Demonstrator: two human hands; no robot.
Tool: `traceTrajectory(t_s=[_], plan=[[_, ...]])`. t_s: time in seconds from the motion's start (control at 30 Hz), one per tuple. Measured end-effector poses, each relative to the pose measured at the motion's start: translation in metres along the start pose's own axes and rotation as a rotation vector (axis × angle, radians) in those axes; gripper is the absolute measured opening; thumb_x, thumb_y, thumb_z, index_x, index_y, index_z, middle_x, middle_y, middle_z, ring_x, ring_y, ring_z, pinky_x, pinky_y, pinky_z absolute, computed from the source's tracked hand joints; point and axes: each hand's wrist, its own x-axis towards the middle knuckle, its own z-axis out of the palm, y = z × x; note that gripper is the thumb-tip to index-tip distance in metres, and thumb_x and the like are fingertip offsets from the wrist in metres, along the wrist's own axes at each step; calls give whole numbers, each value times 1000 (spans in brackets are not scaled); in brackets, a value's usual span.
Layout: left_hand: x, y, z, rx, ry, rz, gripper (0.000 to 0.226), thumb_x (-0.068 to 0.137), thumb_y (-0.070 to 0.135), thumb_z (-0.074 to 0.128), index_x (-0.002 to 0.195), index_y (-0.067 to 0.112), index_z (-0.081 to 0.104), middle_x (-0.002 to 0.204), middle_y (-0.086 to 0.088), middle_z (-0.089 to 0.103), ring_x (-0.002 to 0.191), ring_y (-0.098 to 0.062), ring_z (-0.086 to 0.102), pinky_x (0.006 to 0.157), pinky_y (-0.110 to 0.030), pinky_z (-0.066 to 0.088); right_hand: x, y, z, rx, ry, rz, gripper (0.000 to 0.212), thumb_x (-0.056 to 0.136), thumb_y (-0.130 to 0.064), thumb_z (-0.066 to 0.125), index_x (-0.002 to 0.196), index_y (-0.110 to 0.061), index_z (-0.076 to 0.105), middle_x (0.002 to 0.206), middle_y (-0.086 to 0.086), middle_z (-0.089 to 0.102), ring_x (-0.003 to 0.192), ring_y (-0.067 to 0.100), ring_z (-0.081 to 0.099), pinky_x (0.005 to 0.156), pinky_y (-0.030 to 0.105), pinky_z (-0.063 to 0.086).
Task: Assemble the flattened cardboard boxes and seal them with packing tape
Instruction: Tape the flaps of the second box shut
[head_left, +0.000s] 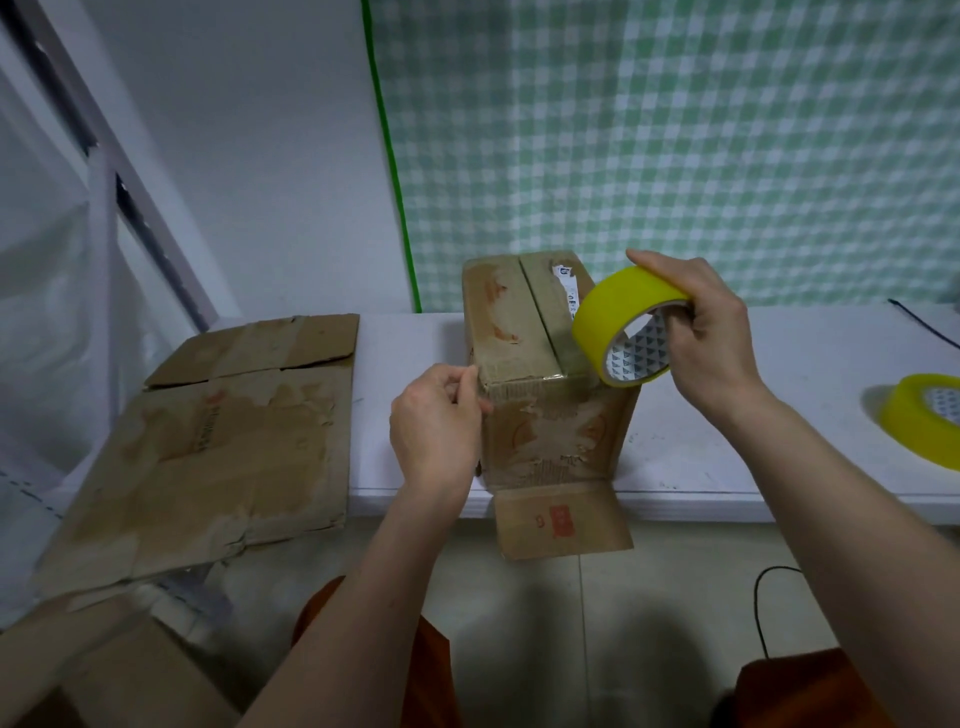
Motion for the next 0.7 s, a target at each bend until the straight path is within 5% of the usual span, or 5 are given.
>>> traceTrajectory(t_s=[0.13, 0.27, 0.47, 0.57, 0.7], plan=[[-3, -3, 2, -61, -17, -59, 29, 97, 32, 54, 69, 29, 63, 61, 10, 67, 59, -7, 61, 59, -22, 46, -2, 5, 0, 51, 11, 33, 62, 83, 22, 34, 126, -15, 57, 113, 3, 52, 98, 18, 55, 81, 8, 44], [0, -19, -1, 296, -156, -61, 35, 97, 33, 51, 77, 16, 73, 76, -3, 72, 57, -12, 55, 51, -23, 37, -2, 9, -1, 27, 19, 14, 61, 84, 20, 35, 127, -17, 57, 112, 3, 52, 97, 20, 55, 82, 10, 44], [-8, -11, -6, 194, -58, 420, 51, 93, 2, 46, 143, 12, 44, 145, -2, 47, 136, -15, 38, 109, -21, 23, -3, 6, 2, 24, 26, 4, 56, 84, 12, 36, 127, -17, 57, 116, -2, 53, 105, 12, 54, 89, 17, 46], [-14, -1, 0, 405, -338, 703, 66, 91, 13, 48, 152, 11, 23, 158, -1, 25, 146, -13, 17, 118, -25, 6, -5, 2, 2, 11, 69, 93, 52, 85, 14, 39, 128, -10, 56, 117, -4, 53, 98, 0, 51, 83, 2, 39], [-15, -12, 11, 617, -324, 795, 74, 85, 26, 56, 150, 3, 27, 157, -12, 26, 147, -22, 19, 121, -36, 7, -17, 2, 8, 134, 125, 312, 38, 86, 12, 44, 117, -6, 58, 91, -11, 58, 73, -17, 54, 66, 1, 40]])
